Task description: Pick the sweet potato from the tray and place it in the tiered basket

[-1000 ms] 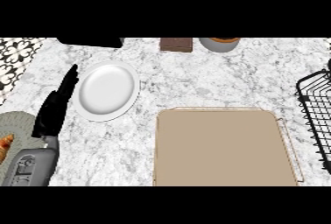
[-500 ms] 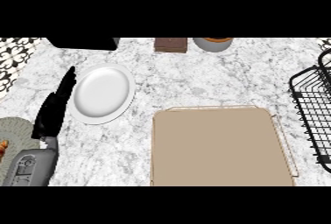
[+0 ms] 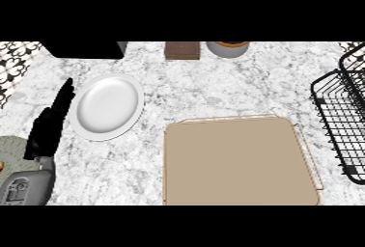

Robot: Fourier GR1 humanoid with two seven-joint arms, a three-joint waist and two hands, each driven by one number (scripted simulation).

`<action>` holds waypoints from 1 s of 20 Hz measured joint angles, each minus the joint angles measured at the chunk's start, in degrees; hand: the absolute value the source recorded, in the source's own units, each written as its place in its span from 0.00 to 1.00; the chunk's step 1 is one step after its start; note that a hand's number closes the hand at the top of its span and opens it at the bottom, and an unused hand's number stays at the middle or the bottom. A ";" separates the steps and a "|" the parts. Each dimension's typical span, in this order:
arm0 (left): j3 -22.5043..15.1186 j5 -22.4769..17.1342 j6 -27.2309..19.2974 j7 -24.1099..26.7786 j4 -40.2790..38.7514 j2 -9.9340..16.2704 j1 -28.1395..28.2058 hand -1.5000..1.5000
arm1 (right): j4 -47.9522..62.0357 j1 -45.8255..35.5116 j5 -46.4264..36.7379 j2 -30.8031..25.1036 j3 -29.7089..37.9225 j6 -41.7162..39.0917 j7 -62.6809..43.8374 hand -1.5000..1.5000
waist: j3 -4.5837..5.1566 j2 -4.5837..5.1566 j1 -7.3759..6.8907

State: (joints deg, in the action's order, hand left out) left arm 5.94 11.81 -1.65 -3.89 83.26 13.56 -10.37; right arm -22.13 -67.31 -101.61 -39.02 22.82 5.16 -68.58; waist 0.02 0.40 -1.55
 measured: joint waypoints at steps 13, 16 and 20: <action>0.47 0.18 -0.12 0.39 0.64 -0.19 1.68 0.50 | -8.55 8.23 8.87 4.27 10.34 2.23 3.11 0.00 | -0.08 -0.48 1.40; 0.96 -0.18 0.17 -0.32 1.20 0.23 1.76 0.50 | -11.40 11.10 11.11 6.74 13.69 4.44 2.92 0.00 | -0.05 -0.60 1.71; 1.05 -0.14 0.15 -0.31 1.65 0.20 2.15 0.50 | -16.24 14.78 12.13 8.62 15.75 7.96 3.95 0.00 | 0.01 -0.59 1.79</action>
State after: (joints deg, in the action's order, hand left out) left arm 6.99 11.68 -1.51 -4.20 84.91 13.75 -8.22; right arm -38.37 -52.54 -89.48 -30.40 38.57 13.12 -64.63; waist 0.03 -0.19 0.25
